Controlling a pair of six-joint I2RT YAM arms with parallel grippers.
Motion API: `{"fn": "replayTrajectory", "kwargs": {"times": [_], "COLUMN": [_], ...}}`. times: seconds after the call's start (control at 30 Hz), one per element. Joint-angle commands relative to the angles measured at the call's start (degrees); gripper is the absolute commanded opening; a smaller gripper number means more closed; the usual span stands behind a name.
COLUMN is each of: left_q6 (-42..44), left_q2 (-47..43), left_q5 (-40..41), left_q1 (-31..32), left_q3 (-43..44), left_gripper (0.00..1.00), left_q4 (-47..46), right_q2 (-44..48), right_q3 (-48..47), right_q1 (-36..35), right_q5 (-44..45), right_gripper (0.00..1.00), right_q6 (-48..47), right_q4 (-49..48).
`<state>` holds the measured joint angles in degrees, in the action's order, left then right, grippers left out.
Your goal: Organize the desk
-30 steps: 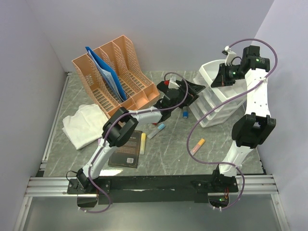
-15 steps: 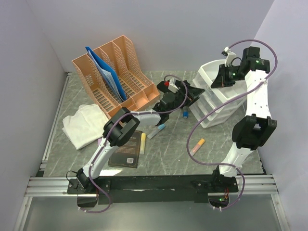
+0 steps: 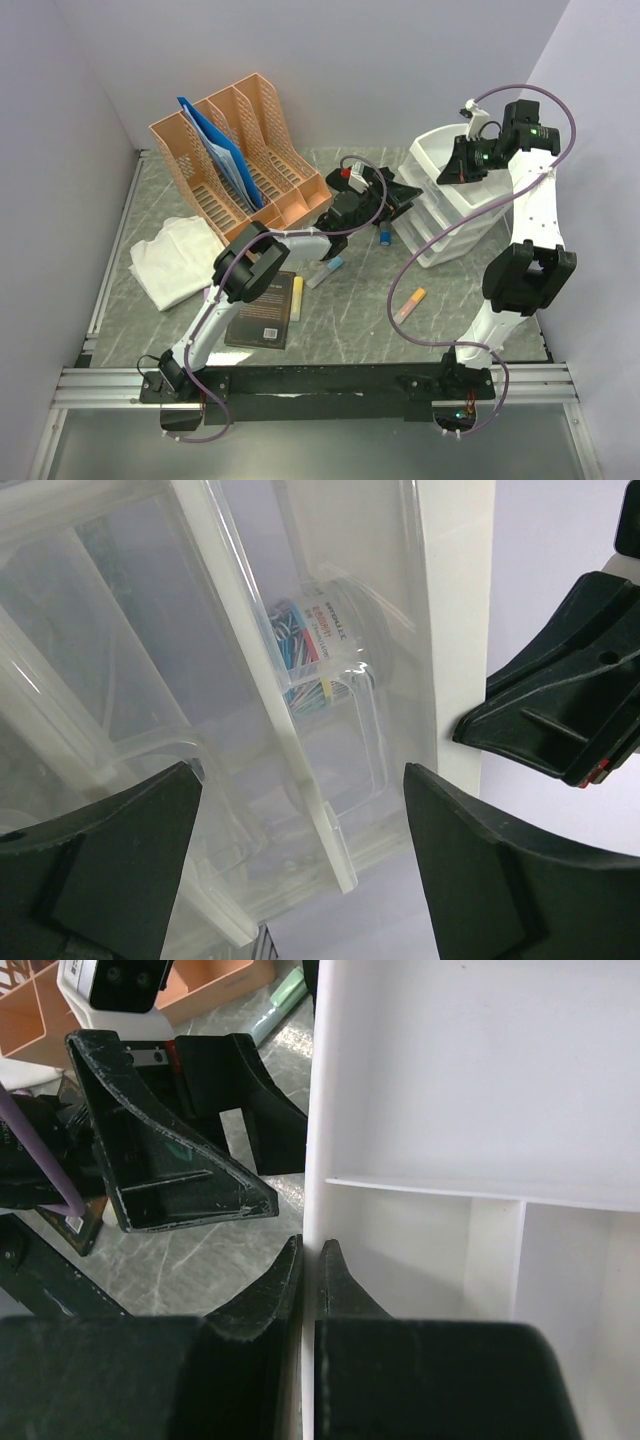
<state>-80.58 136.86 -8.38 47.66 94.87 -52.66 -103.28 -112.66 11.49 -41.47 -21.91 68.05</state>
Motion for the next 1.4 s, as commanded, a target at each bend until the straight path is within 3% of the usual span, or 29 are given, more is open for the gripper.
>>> {"fn": "replayTrajectory", "kwargs": {"times": [0.0, 0.13, 0.4, 0.73, 0.93, 1.37], "left_q6": [-1.16, -1.08, -0.81, -2.04, -2.57, -3.27], "left_q2": [-2.83, -2.56, -2.65, -3.88, -5.02, -10.03], "left_q5": [-1.72, -2.6, -4.1, -6.3, -7.09, -7.61], "left_q1": [-0.29, -0.37, -1.16, -2.74, -3.45, -4.5], "left_q3": [2.6, 2.95, 4.01, 3.39, 2.34, -5.92], "left_gripper": [0.8, 0.66, 0.51, 0.23, 0.16, 0.13], "left_q4": [-11.14, -12.02, -13.25, -16.94, -18.26, -21.87], "right_q2": [0.37, 0.37, 0.1, 0.1, -0.16, -0.51], "right_q3": [1.83, 2.1, 3.68, 6.92, 7.98, 9.48], "right_q1": [-0.76, -0.76, -0.59, -0.06, 0.2, 1.7], "right_q5": [-1.77, -0.98, 1.39, 7.1, 9.56, 15.54], "right_gripper": [0.0, 0.0, 0.0, 0.0, 0.0, 0.0], "right_q6": [-0.15, 0.03, 0.11, 0.47, -0.15, -1.82], "right_q4": [-0.29, -1.08, -2.83, -8.28, -10.13, -14.88]}}
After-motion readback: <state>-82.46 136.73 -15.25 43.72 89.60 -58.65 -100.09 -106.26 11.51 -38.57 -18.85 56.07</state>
